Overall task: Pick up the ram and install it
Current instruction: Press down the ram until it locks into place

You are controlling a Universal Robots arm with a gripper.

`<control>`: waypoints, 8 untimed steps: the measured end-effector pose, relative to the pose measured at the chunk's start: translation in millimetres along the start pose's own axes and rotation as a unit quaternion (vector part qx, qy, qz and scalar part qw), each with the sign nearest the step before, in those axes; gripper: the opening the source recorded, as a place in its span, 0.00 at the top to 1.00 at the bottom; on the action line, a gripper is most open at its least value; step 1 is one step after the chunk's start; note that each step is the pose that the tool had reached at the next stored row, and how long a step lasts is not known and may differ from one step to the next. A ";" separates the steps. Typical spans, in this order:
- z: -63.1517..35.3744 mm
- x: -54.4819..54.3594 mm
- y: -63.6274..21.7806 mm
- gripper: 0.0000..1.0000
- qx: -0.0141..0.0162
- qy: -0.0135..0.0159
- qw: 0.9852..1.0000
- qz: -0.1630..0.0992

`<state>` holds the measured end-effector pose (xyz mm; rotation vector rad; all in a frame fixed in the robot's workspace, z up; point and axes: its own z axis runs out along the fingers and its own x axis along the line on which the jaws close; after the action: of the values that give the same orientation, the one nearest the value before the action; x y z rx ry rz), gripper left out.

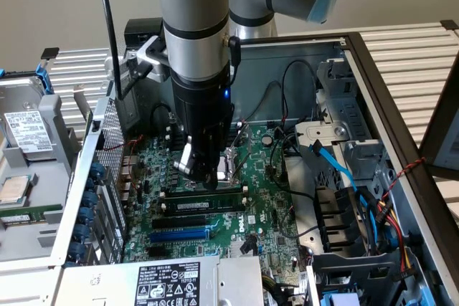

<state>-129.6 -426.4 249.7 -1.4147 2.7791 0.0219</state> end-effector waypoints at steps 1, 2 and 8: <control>0.0 0.0 0.0 0.89 0.000 0.000 1.000 0.007; 0.0 0.0 0.0 0.89 0.000 0.000 1.000 0.015; -0.2 0.0 0.1 0.89 0.001 -0.001 0.998 0.057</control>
<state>-129.6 -426.4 249.9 -1.2533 2.8540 0.0233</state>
